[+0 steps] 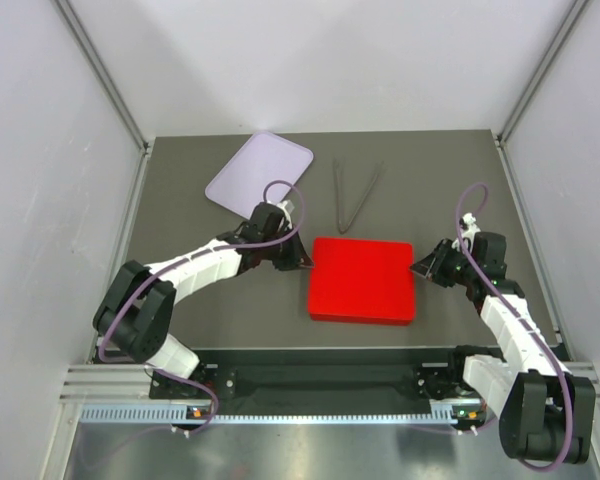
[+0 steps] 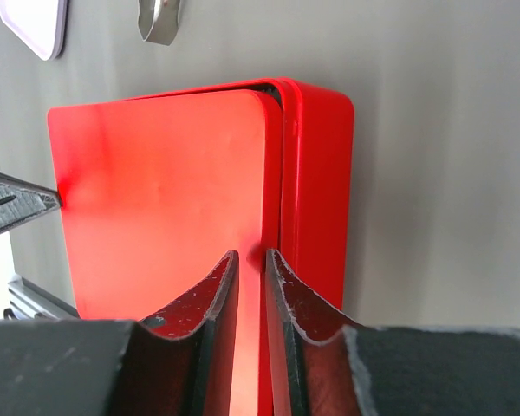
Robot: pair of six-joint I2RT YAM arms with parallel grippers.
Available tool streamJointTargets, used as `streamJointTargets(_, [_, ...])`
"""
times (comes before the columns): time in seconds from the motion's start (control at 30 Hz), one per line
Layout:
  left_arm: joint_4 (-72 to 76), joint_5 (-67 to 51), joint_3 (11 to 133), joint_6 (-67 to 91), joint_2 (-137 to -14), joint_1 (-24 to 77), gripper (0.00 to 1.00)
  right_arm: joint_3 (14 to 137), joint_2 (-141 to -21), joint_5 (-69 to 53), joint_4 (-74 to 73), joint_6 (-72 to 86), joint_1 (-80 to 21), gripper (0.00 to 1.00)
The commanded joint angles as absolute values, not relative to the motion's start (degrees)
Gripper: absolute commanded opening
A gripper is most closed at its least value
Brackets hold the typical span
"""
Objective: Pack the chocolate
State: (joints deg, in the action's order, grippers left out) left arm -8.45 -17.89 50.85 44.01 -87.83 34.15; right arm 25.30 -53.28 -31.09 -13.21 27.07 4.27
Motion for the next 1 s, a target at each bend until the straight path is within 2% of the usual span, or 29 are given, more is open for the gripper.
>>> streamJointTargets(0.0, [-6.76,-19.07,54.31,44.56,-87.80,35.24,0.00,28.56,-53.44,-34.54,-11.16,27.51,3.25,0.18])
streamJointTargets(0.53, [-7.12,-18.37,55.11,44.65,-89.38,36.30,0.00,29.62,-53.26,-33.49,-11.86,27.07,3.25,0.19])
streamJointTargets(0.83, [-6.59,-18.54,55.55,44.38,-90.70,36.47,0.00,29.10,-55.19,-25.84,-14.59,23.82,3.25,0.21])
streamJointTargets(0.97, [-5.89,-19.16,54.67,44.65,-89.65,36.56,0.05,27.34,-55.55,-24.53,-14.85,24.43,3.25,0.25])
